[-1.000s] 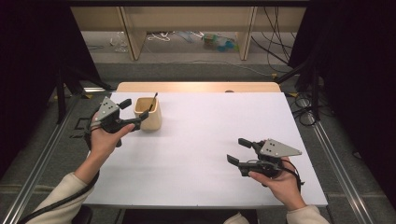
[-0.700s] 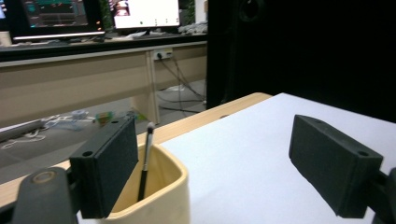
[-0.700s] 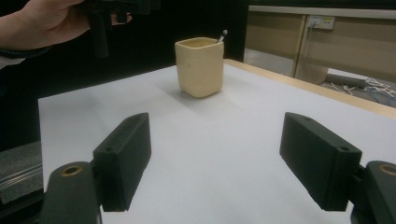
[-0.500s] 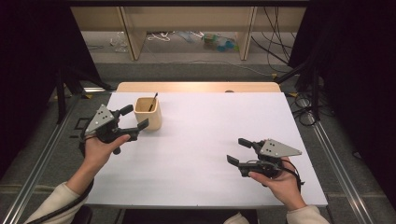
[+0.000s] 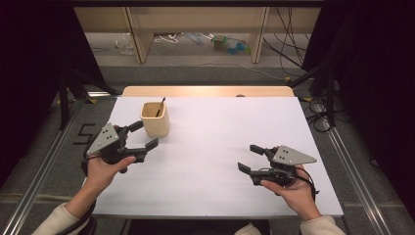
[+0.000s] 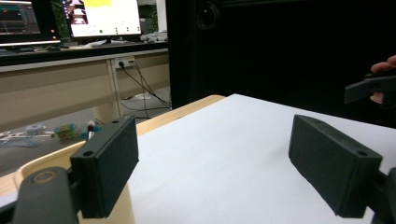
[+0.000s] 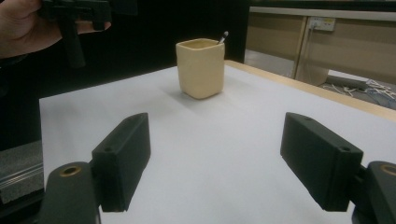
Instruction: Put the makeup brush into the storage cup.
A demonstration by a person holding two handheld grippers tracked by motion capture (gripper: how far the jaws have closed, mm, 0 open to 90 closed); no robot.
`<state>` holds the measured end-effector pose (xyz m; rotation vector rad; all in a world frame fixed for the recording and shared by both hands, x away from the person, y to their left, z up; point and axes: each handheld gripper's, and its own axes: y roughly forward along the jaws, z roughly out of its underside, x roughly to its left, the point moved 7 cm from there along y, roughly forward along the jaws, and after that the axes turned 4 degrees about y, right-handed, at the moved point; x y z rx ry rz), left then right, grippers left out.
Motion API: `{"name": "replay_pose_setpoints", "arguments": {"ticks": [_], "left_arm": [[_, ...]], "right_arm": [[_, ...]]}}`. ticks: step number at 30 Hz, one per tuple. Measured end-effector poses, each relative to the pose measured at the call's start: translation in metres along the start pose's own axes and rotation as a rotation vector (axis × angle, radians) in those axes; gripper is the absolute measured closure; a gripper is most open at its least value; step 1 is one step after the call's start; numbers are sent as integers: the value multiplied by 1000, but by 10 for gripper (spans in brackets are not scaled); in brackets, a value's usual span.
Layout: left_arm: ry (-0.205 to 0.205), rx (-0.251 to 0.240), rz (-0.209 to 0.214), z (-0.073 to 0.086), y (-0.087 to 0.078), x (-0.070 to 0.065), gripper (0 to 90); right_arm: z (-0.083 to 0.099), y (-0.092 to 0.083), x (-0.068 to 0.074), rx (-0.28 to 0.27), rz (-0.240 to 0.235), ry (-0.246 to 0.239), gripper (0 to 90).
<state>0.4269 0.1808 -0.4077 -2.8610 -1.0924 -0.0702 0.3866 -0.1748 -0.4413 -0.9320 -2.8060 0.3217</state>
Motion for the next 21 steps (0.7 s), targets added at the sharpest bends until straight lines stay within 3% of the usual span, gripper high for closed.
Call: {"name": "replay_pose_setpoints", "arguments": {"ticks": [1,3,14,21], "left_arm": [[10,-2,3,1,-1,-1,158],[7,0,14,3,-2,-4,157],[10,30,27,16,-15,-16,154],[-2,43,47,22,-14,-23,154]], "right_arm": [[-2,4,1,-57,1,9,255],[-2,3,1,-44,-17,4,255],[-2,3,1,-43,-18,1,254],[-2,3,1,-42,-19,6,253]]}}
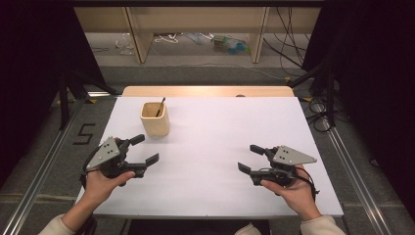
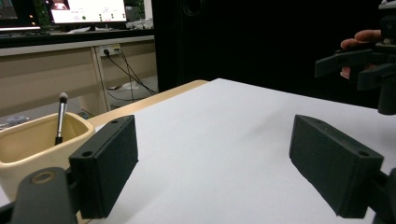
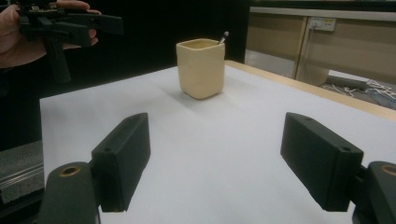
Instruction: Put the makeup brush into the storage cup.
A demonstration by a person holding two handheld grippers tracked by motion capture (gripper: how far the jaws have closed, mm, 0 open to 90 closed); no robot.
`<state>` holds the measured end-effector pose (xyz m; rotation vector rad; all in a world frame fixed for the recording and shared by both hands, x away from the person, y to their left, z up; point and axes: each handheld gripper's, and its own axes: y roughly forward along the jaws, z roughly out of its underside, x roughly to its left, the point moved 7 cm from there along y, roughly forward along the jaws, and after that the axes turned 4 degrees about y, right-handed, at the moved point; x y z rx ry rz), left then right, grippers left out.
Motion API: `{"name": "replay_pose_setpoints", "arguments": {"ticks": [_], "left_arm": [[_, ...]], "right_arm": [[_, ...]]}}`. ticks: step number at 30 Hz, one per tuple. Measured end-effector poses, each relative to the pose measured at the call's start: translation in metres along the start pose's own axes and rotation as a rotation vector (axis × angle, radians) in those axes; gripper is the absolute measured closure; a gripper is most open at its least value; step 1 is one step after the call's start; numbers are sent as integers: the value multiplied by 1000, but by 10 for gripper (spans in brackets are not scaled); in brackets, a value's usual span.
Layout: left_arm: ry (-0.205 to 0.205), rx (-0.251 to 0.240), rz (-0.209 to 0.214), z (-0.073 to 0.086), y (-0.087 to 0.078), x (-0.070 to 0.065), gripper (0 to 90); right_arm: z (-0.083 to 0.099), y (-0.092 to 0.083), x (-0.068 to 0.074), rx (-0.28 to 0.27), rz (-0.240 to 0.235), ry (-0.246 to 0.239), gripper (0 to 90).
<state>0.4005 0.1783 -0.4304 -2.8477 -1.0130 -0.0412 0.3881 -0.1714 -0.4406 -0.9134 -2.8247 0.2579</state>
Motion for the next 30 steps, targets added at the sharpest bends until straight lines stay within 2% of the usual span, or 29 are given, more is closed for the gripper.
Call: {"name": "replay_pose_setpoints", "arguments": {"ticks": [7,8,9,10,14,17,19,30], "left_arm": [[-4,8,6,4,-3,-2,154],[7,13,8,5,-4,-1,154],[5,17,9,7,-4,-2,154],[2,18,11,7,-4,-3,154],[11,31,15,10,-3,-4,154],[29,38,20,11,-1,-6,154],[23,36,21,11,-1,-6,154],[21,40,15,11,-2,-4,155]], "right_arm": [[0,0,0,-3,-1,-1,253],[0,0,0,-2,-2,0,253],[2,-2,1,27,4,21,253],[1,-1,-1,12,8,-4,253],[0,0,-1,-7,18,1,253],[0,0,-1,-4,19,3,253],[1,-1,-1,12,10,-3,253],[1,-1,-1,14,7,-3,253]]}}
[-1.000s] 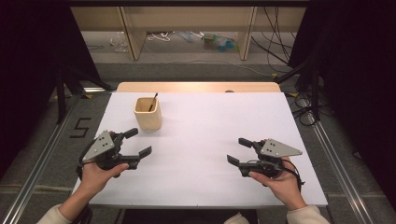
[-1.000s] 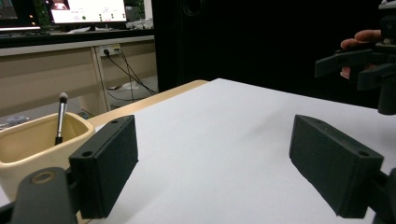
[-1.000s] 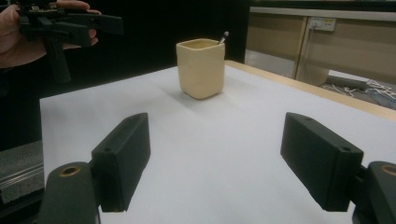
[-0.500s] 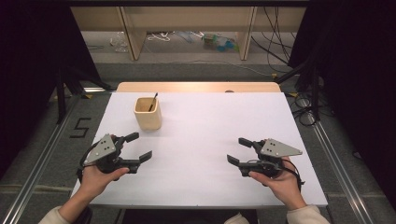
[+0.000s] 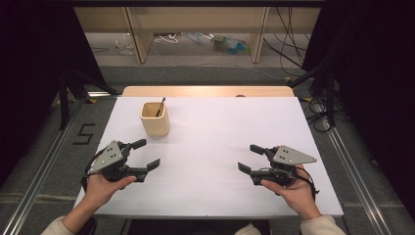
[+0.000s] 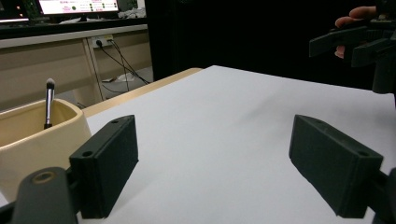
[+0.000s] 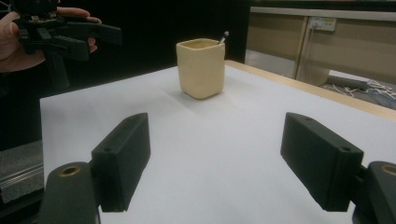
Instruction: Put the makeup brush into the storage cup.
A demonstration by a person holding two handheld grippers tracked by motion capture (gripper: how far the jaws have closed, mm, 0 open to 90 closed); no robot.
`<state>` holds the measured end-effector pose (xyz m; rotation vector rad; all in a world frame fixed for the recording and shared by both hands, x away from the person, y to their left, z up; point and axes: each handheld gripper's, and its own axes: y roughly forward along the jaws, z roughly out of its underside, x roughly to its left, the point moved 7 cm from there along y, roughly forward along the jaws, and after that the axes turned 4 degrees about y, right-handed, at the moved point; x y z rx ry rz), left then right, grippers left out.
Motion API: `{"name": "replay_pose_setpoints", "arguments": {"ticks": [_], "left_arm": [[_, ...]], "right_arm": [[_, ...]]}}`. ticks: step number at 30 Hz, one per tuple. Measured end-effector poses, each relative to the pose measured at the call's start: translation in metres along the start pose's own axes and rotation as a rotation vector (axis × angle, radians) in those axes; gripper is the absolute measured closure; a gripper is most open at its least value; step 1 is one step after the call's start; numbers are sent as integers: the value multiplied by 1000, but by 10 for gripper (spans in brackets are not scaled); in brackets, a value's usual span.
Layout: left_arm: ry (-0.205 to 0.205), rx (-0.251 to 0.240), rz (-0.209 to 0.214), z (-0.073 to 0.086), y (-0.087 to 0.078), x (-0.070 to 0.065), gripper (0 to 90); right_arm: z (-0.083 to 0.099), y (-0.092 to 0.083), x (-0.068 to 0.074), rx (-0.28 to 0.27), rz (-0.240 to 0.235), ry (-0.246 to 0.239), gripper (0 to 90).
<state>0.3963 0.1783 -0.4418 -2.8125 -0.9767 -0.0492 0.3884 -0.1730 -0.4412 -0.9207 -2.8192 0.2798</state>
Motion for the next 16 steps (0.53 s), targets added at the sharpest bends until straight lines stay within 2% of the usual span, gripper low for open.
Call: {"name": "replay_pose_setpoints", "arguments": {"ticks": [16], "left_arm": [[0,3,-3,0,0,2,156]], "right_arm": [[0,-1,-1,3,-4,0,253]]}}
